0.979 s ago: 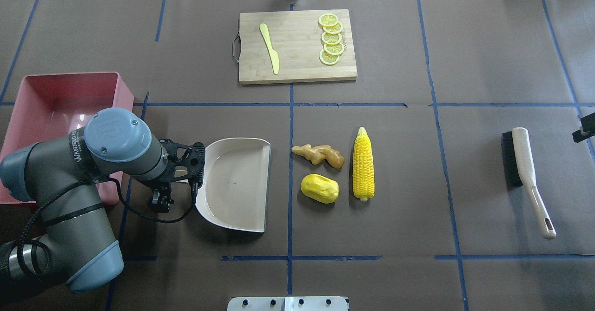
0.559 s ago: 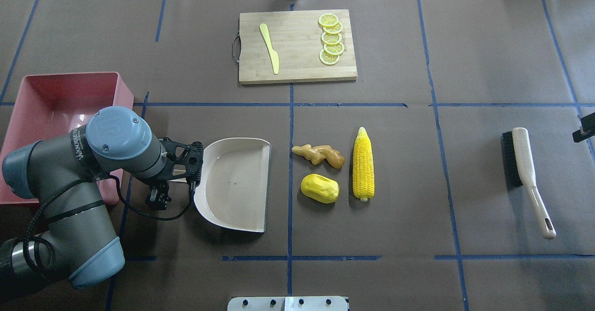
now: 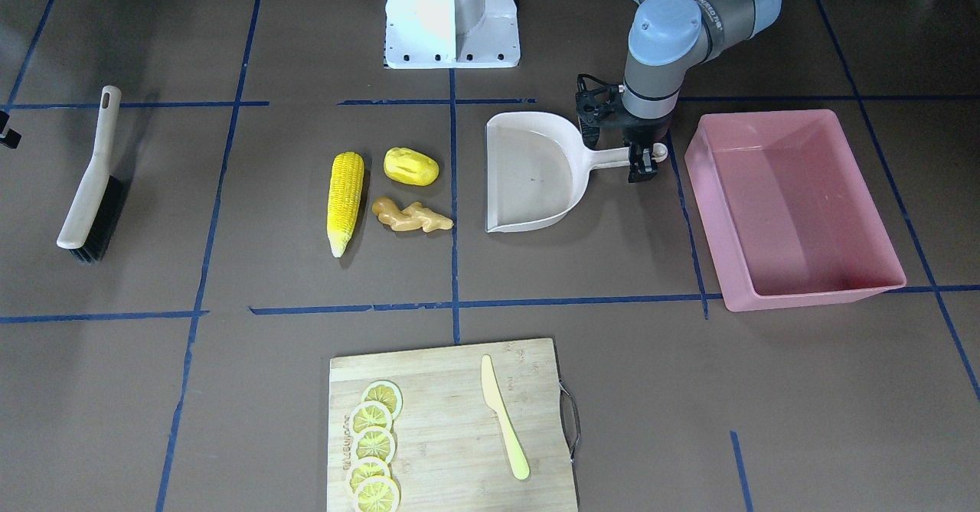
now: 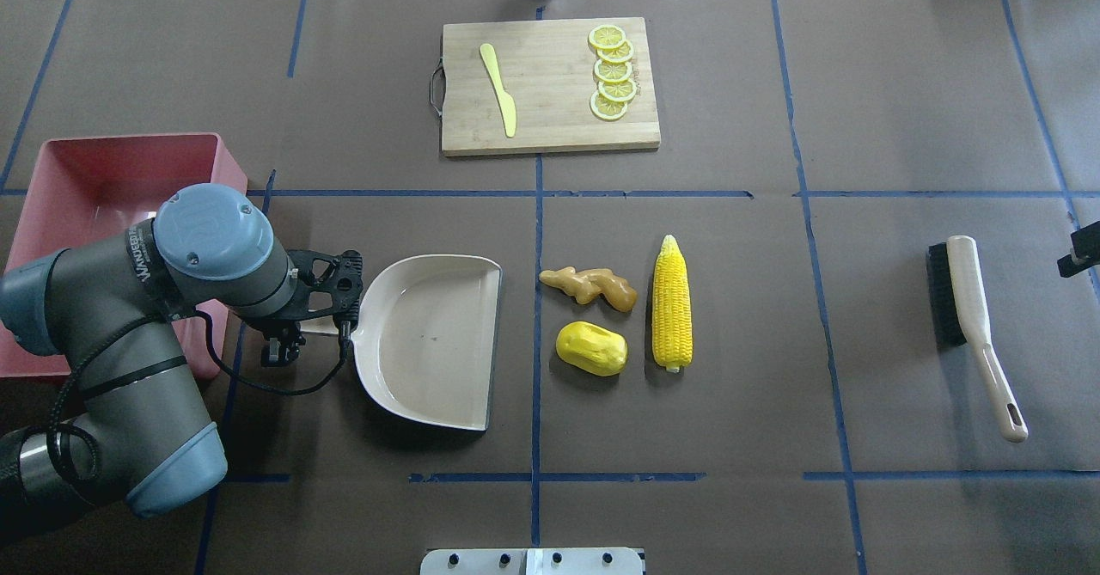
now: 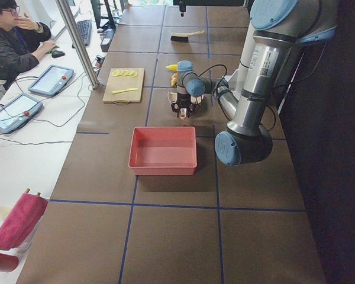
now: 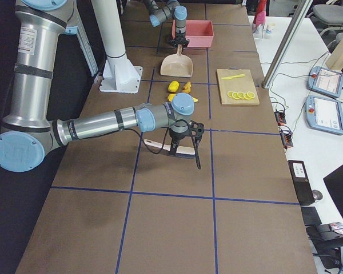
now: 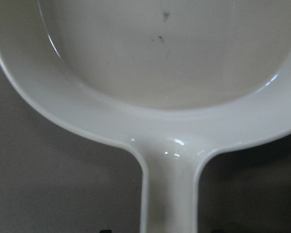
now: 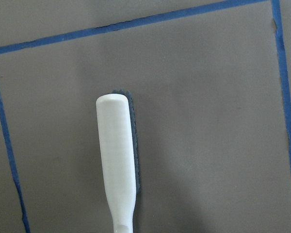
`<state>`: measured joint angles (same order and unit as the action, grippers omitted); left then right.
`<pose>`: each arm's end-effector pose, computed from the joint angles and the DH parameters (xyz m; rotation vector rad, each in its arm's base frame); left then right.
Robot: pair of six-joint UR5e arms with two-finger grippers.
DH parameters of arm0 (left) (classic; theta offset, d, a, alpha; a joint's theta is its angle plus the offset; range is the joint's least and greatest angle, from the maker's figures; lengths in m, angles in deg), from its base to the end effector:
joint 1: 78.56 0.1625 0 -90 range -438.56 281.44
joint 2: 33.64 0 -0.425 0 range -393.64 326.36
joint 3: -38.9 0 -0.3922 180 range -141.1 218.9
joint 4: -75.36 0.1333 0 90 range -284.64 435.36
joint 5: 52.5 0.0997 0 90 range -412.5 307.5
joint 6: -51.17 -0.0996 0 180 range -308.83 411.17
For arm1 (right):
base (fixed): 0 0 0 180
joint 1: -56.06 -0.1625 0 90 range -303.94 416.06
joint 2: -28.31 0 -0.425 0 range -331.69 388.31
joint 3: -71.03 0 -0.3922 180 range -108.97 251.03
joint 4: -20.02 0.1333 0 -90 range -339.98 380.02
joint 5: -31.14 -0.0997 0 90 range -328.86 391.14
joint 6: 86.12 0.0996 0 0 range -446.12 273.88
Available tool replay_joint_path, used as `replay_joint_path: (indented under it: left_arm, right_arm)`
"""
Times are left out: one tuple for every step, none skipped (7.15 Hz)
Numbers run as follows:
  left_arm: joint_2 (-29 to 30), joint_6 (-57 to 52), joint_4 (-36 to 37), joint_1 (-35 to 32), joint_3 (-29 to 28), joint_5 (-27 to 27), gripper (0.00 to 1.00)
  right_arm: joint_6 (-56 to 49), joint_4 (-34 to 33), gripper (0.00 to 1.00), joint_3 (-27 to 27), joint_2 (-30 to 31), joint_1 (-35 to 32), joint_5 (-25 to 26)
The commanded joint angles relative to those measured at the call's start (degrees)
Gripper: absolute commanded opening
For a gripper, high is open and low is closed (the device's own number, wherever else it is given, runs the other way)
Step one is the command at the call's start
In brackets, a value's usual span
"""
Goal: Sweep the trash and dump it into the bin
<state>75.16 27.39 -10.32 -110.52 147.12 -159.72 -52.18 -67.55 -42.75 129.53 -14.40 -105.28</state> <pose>0.4417 -0.3979 0.3549 0.5003 0.4904 1.4610 -0.0809 -0.4108 0.5346 -0.1417 -0.8307 0.1303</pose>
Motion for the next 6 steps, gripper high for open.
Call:
replay_joint_path:
  left_arm:
    - [0.1, 0.0, 0.9, -0.4, 0.5, -0.2, 0.0]
    - [0.2, 0.0, 1.0, -0.4, 0.8, -0.2, 0.0]
    - [0.2, 0.0, 1.0, -0.4, 0.8, -0.2, 0.0]
    - [0.2, 0.0, 1.0, -0.4, 0.8, -0.2, 0.0]
    - [0.3, 0.0, 1.0, -0.4, 0.9, -0.2, 0.0]
    - [0.2, 0.0, 1.0, -0.4, 0.9, -0.2, 0.0]
  right_arm:
    - [0.0, -0.1, 1.0, 0.0, 0.6, 1.6, 1.7]
    - [-0.2, 0.0, 1.0, 0.0, 1.4, 1.6, 1.7]
    - [-0.5, 0.1, 1.0, 0.0, 2.6, 1.6, 2.3]
    - [-0.8, 0.1, 1.0, 0.0, 3.3, 1.6, 3.9]
    - [-0.6, 2.6, 1.0, 0.0, 5.4, 2.3, 4.1]
    - [4.2, 7.9, 0.99, 0.0, 6.1, 4.7, 4.0]
